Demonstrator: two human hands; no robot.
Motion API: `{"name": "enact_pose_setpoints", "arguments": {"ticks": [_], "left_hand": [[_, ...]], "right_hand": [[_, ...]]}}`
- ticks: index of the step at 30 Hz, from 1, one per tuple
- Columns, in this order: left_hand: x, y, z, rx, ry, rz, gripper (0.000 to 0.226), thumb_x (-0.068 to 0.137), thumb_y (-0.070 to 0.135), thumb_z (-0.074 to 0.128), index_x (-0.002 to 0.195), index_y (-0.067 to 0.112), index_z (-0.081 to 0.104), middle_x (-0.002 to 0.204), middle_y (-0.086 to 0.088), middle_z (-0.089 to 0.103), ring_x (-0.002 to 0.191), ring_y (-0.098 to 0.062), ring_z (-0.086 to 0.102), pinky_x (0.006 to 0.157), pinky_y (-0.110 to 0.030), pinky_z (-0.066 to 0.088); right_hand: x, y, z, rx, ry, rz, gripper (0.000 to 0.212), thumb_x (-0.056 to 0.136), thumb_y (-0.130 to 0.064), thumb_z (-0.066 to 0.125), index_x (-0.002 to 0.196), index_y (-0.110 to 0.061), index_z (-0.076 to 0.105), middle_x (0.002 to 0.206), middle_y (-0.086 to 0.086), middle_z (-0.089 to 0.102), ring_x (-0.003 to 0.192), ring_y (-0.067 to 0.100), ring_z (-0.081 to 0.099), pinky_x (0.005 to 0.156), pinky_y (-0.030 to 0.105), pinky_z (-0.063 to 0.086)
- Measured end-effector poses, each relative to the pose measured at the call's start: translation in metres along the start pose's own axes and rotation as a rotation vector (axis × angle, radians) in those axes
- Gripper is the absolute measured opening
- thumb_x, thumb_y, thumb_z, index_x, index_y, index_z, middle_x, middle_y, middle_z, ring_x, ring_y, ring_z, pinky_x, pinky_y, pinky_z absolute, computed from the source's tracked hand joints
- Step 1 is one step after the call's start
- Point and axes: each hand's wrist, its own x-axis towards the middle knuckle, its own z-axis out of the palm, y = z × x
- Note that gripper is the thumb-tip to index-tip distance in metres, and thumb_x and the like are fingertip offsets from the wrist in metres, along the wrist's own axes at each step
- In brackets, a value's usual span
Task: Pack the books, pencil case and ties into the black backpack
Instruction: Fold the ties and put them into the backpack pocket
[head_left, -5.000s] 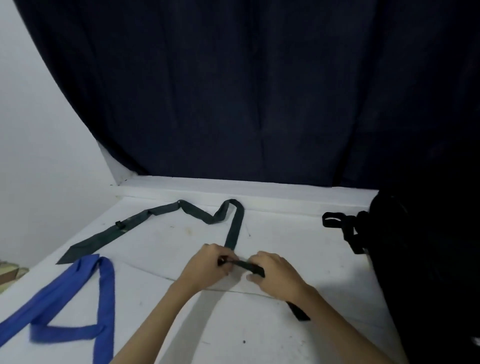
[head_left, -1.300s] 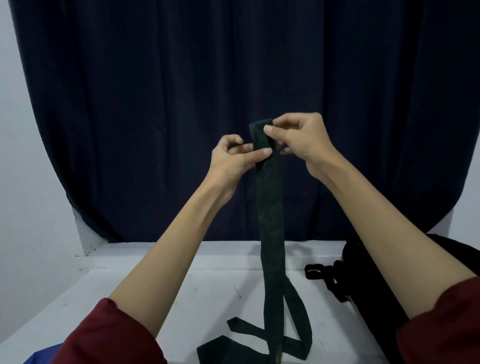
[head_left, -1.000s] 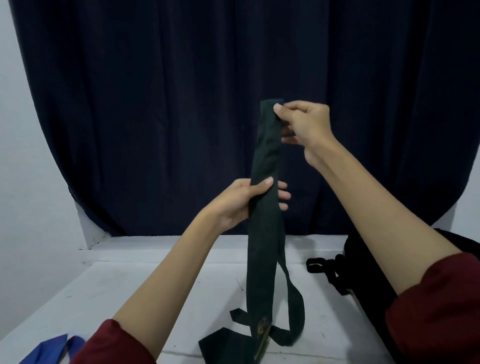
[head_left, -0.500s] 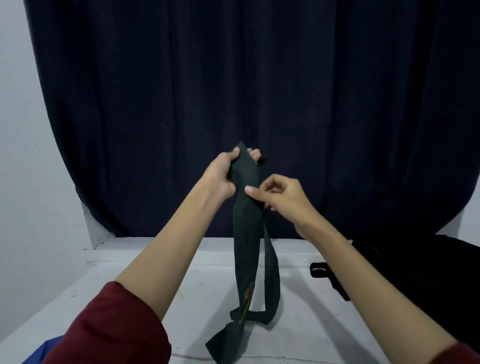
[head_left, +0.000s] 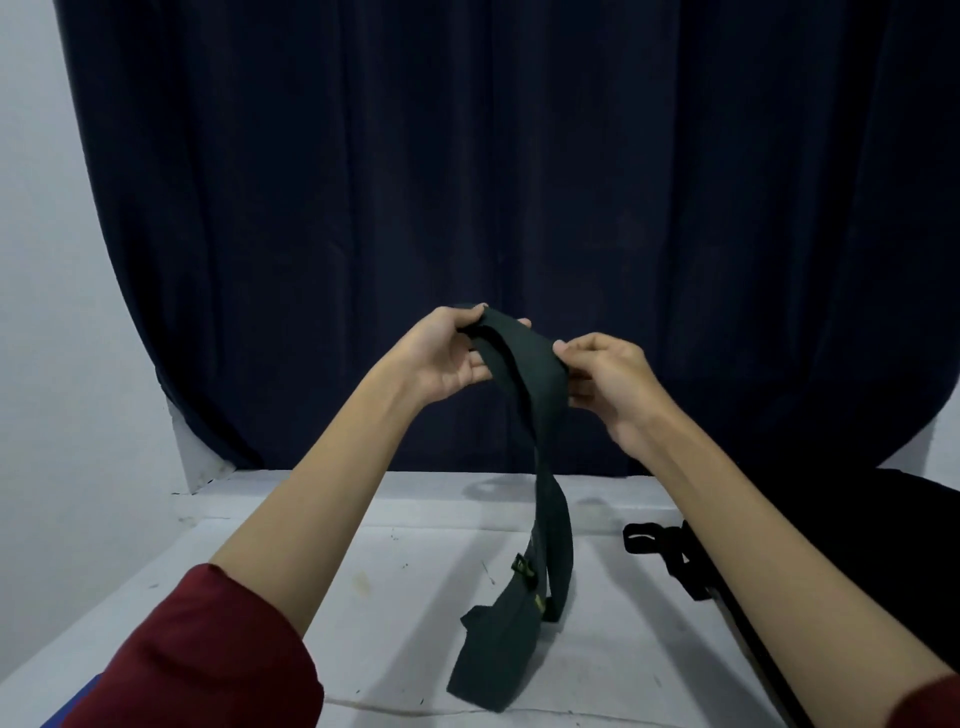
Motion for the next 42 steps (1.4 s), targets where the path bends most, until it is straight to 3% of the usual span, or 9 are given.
{"name": "enact_pose_setpoints", "arguments": {"ticks": [9, 14, 17, 19, 21, 25, 27, 34, 42], "left_hand": [[-0.009, 0.019, 0.016, -0.049, -0.079, 0.066, 0.031, 0.096, -0.003, 0.035, 0.125, 0.001, 0.045, 0.095, -0.024, 0.071, 0.084, -0.027, 0.072, 0.069, -0.030, 0.060], [-0.008, 0.025, 0.030, -0.073, -0.142, 0.077, 0.031, 0.096, -0.003, 0.036, 0.126, -0.002, 0.044, 0.103, -0.027, 0.068, 0.089, -0.029, 0.071, 0.077, -0.029, 0.059], [-0.007, 0.024, 0.036, -0.051, -0.139, 0.097, 0.023, 0.096, -0.003, 0.037, 0.117, 0.000, 0.047, 0.104, -0.026, 0.068, 0.089, -0.028, 0.071, 0.080, -0.028, 0.058], [-0.005, 0.020, 0.035, -0.057, -0.118, 0.104, 0.015, 0.097, 0.000, 0.037, 0.108, -0.001, 0.048, 0.105, -0.026, 0.068, 0.088, -0.027, 0.071, 0.080, -0.028, 0.058], [-0.002, 0.013, 0.031, -0.021, -0.098, 0.085, 0.023, 0.101, 0.013, 0.038, 0.105, -0.006, 0.053, 0.112, -0.025, 0.066, 0.094, -0.027, 0.069, 0.083, -0.031, 0.057], [-0.003, -0.023, 0.020, 0.086, -0.180, -0.049, 0.077, 0.093, 0.063, 0.028, 0.130, -0.002, 0.048, 0.125, -0.021, 0.060, 0.114, -0.035, 0.058, 0.099, -0.046, 0.045], [-0.006, -0.044, 0.019, 0.063, -0.239, -0.091, 0.090, 0.086, 0.073, 0.025, 0.135, 0.000, 0.045, 0.133, -0.019, 0.055, 0.119, -0.035, 0.055, 0.102, -0.045, 0.042], [-0.017, -0.051, 0.035, 0.276, -0.294, 0.011, 0.036, 0.098, 0.027, 0.047, 0.127, 0.008, 0.056, 0.123, -0.013, 0.063, 0.112, -0.026, 0.063, 0.095, -0.036, 0.052], [-0.013, -0.029, 0.041, 0.093, -0.204, 0.139, 0.029, 0.101, 0.013, 0.037, 0.115, 0.003, 0.061, 0.101, -0.009, 0.072, 0.091, -0.019, 0.070, 0.085, -0.031, 0.056]], "right_hand": [[-0.003, -0.016, -0.036, -0.279, -0.240, 0.002, 0.022, 0.082, -0.037, 0.068, 0.070, -0.019, 0.069, 0.070, 0.005, 0.058, 0.066, 0.014, 0.052, 0.062, 0.019, 0.042], [-0.006, -0.005, -0.033, -0.143, -0.334, -0.046, 0.035, 0.073, -0.037, 0.069, 0.093, -0.010, 0.069, 0.096, 0.006, 0.069, 0.091, 0.017, 0.064, 0.089, 0.033, 0.048], [-0.014, 0.001, -0.025, 0.044, -0.399, 0.017, 0.034, 0.077, -0.026, 0.066, 0.107, -0.010, 0.068, 0.107, 0.010, 0.071, 0.095, 0.022, 0.068, 0.081, 0.030, 0.054], [-0.016, 0.001, -0.020, 0.163, -0.381, 0.043, 0.024, 0.077, -0.023, 0.065, 0.097, -0.012, 0.069, 0.092, 0.012, 0.072, 0.079, 0.025, 0.070, 0.068, 0.030, 0.057], [-0.015, -0.002, -0.017, 0.221, -0.304, 0.033, 0.022, 0.074, -0.021, 0.067, 0.093, -0.010, 0.070, 0.078, 0.008, 0.070, 0.066, 0.021, 0.067, 0.063, 0.029, 0.057], [-0.006, -0.014, -0.013, 0.199, -0.134, -0.046, 0.018, 0.080, -0.020, 0.069, 0.095, -0.009, 0.071, 0.078, 0.003, 0.072, 0.071, 0.016, 0.067, 0.065, 0.026, 0.055], [-0.002, -0.021, -0.014, 0.104, -0.105, -0.075, 0.014, 0.087, -0.021, 0.065, 0.093, -0.009, 0.071, 0.081, 0.003, 0.072, 0.077, 0.017, 0.067, 0.070, 0.028, 0.053], [0.002, -0.038, -0.013, -0.209, -0.058, -0.131, 0.014, 0.092, -0.018, 0.059, 0.081, -0.017, 0.069, 0.067, -0.004, 0.067, 0.054, 0.004, 0.060, 0.042, 0.014, 0.043], [0.004, -0.019, -0.029, -0.170, -0.067, -0.057, 0.040, 0.088, -0.056, 0.054, 0.089, -0.018, 0.064, 0.061, -0.009, 0.060, 0.057, 0.006, 0.055, 0.070, 0.028, 0.041]]}}
